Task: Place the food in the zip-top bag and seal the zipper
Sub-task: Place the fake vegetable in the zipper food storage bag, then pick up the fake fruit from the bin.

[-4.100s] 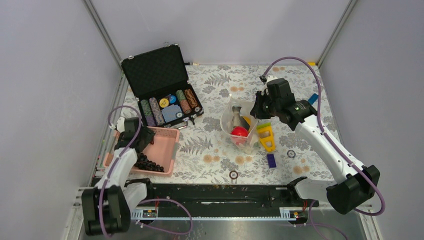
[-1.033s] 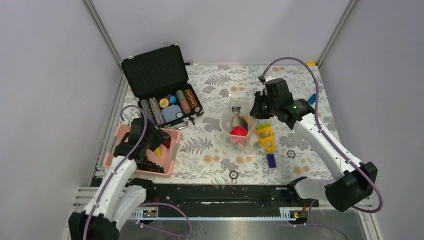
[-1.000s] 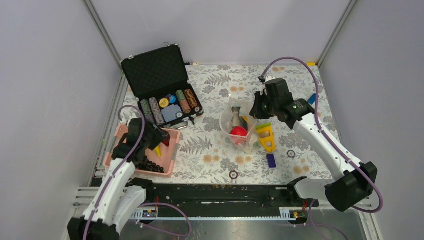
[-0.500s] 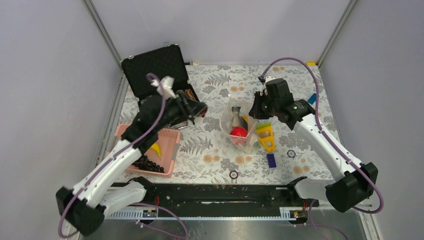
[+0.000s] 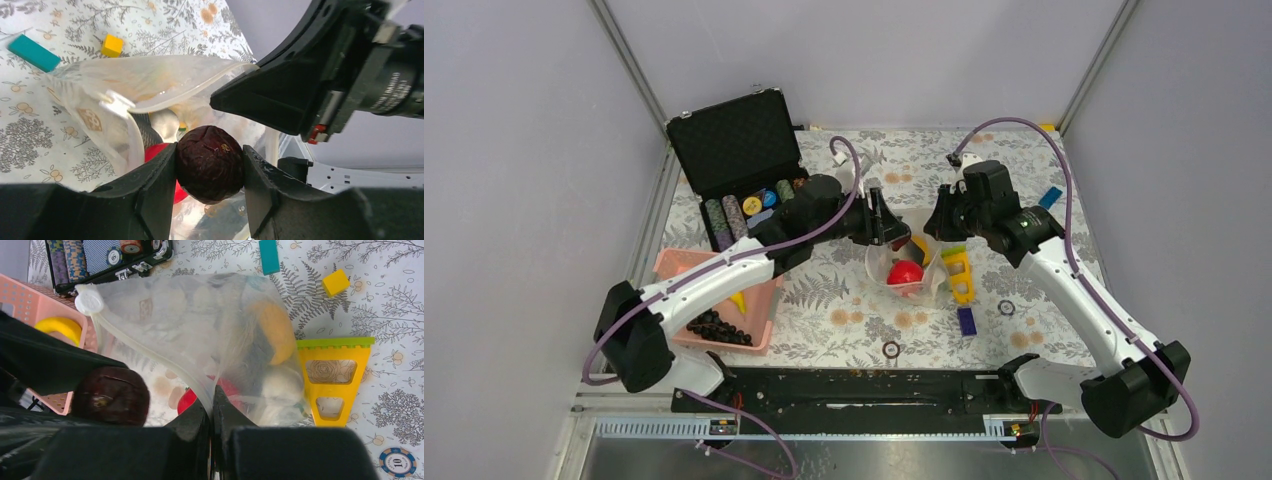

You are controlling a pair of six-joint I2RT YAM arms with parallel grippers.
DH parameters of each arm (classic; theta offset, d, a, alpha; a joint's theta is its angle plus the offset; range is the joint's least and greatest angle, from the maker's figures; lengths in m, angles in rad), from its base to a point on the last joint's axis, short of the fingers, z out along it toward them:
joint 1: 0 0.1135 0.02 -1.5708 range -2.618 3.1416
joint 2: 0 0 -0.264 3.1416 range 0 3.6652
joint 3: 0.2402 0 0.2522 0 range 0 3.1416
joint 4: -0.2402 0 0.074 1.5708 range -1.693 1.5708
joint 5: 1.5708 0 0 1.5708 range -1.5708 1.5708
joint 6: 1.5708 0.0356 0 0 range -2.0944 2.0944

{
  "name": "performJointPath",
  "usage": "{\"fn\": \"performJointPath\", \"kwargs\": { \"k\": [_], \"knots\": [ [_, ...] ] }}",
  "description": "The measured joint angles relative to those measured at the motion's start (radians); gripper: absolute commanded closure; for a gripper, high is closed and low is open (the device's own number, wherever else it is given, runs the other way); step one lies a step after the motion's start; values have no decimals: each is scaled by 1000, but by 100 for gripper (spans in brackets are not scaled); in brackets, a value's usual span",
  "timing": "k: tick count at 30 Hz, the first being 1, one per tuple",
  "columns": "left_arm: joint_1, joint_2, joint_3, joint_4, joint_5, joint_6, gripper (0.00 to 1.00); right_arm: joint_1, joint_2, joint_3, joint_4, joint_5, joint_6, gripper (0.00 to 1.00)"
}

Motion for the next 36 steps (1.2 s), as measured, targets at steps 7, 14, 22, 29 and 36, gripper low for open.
{"fn": "performJointPath", "kwargs": {
  "k": [7, 14, 22, 29, 36],
  "knots": [
    [-39, 55, 34, -10, -5, 16, 4, 0, -6, -3, 0, 0, 0, 95],
    [-45, 58, 55, -24, -9, 30, 1, 0, -6, -3, 0, 0, 0, 95],
    [-45, 43, 56, -98, -45, 61, 1, 0, -6, -3, 0, 1, 0, 95],
    [-45, -101, 48, -228, -254, 76, 1, 0, -6, -3, 0, 1, 0, 95],
    [123, -307, -111, -384, -485, -69, 1, 0, -6, -3, 0, 2, -1, 95]
  ]
}}
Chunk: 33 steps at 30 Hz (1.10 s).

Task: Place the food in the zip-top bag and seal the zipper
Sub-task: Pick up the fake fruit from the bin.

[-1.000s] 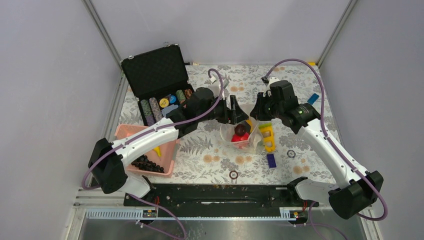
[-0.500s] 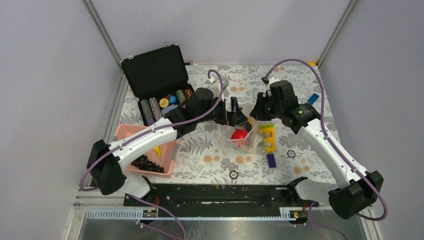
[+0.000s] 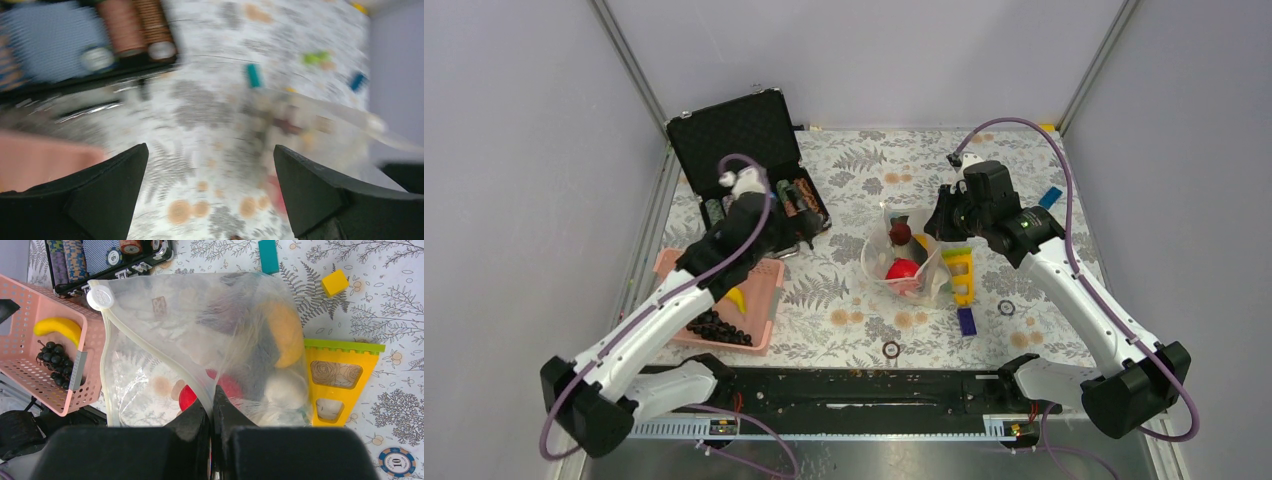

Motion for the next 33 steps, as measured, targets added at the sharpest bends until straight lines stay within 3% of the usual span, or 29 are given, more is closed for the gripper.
{"fn": "performJointPath", "kwargs": {
  "k": [9, 18, 33],
  "knots": [
    [382, -246, -274, -319, -144, -229, 1, -1, 0, 0, 0, 1, -1, 95],
    [563, -458, -389, -436, -291, -362, 2, -2, 0, 0, -1, 14, -5, 95],
    [698, -193, -512, -189, -192, -431, 14, -3, 0, 0, -8, 28, -10, 95]
  ]
}}
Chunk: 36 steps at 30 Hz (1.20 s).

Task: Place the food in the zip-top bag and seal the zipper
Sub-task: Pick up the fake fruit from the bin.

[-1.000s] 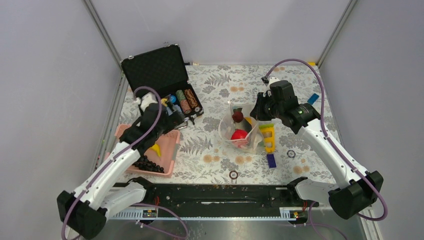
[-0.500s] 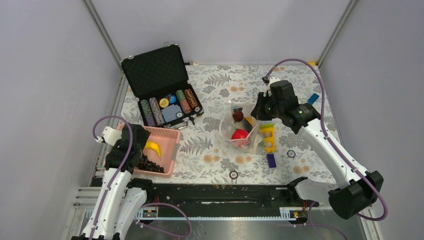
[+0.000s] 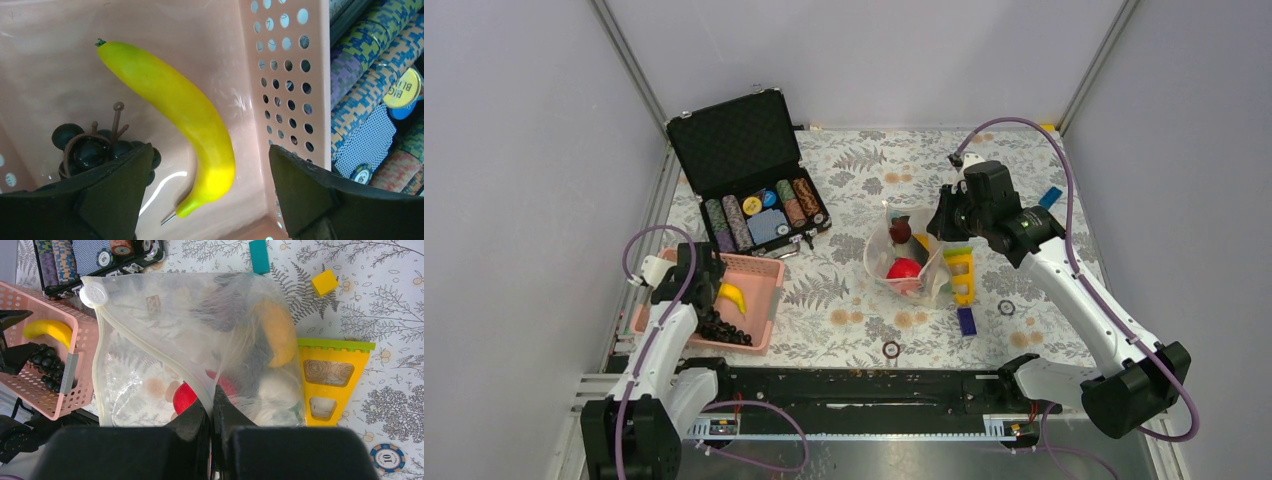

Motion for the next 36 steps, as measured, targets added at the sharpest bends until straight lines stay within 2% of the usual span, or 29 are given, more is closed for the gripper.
{"fn": "performJointPath", "kwargs": {
  "k": [12, 17, 24, 30, 36],
  "knots": [
    [42, 119, -20, 116, 41, -17, 22, -4, 0, 0, -2, 0, -3, 95],
    [45, 177, -20, 144, 57, -16, 28, -4, 0, 0, -6, 0, -3, 95],
    [47, 230, -21, 179, 85, -16, 45, -4, 0, 0, -6, 0, -4, 95],
    [47, 261, -22, 209, 115, -14, 64, -4, 0, 0, -6, 0, -4, 95],
    [47, 251, -22, 210, 142, -4, 74, -4, 0, 0, -6, 0, -4, 95]
  ]
}}
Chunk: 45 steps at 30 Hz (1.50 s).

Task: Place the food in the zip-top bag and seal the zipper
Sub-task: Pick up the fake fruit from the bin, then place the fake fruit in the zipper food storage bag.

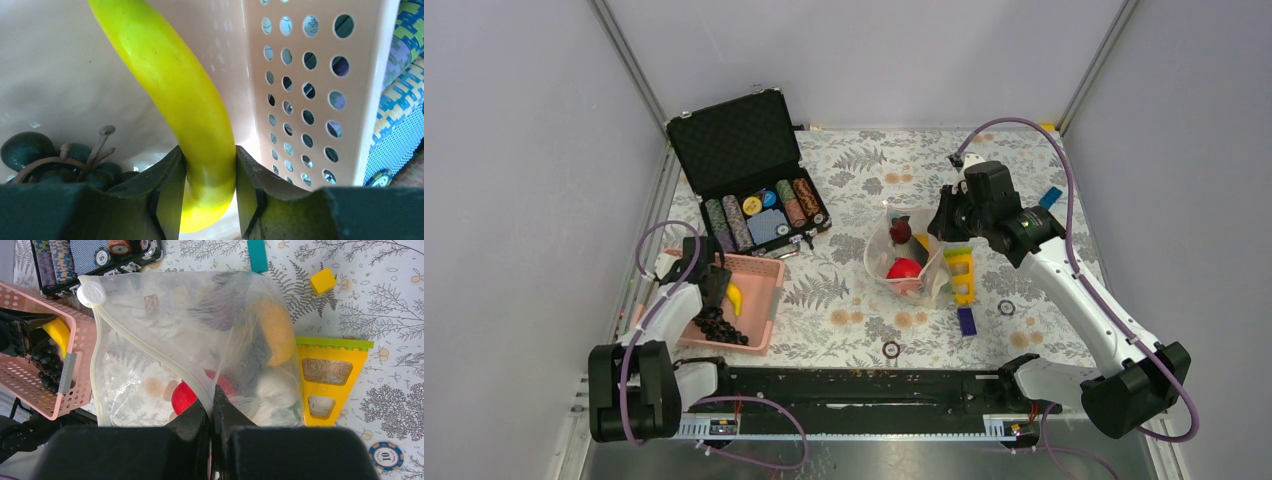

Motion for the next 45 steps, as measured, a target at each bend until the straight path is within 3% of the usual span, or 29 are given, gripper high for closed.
{"fn": "performJointPath", "kwargs": {
  "k": [6, 16, 23, 27, 38, 45],
  "knots": [
    [0, -83, -5, -26, 23, 28, 83, 0, 0, 0, 0, 0, 0, 95],
    [0, -365, 14, -61, 50, 59, 86, 0, 0, 0, 0, -5, 0, 95],
    [-30, -421, 63, 69, 190, 146, 85, 0, 0, 0, 0, -10, 1, 95],
    [-128, -374, 119, 168, 297, 244, 86, 0, 0, 0, 0, -13, 1, 95],
    [-523, -238, 304, 518, 592, 580, 89, 0, -19, 0, -1, -14, 1, 95],
    [-718, -99, 357, 695, 557, 599, 91, 0, -25, 0, -3, -35, 11, 95]
  ]
}}
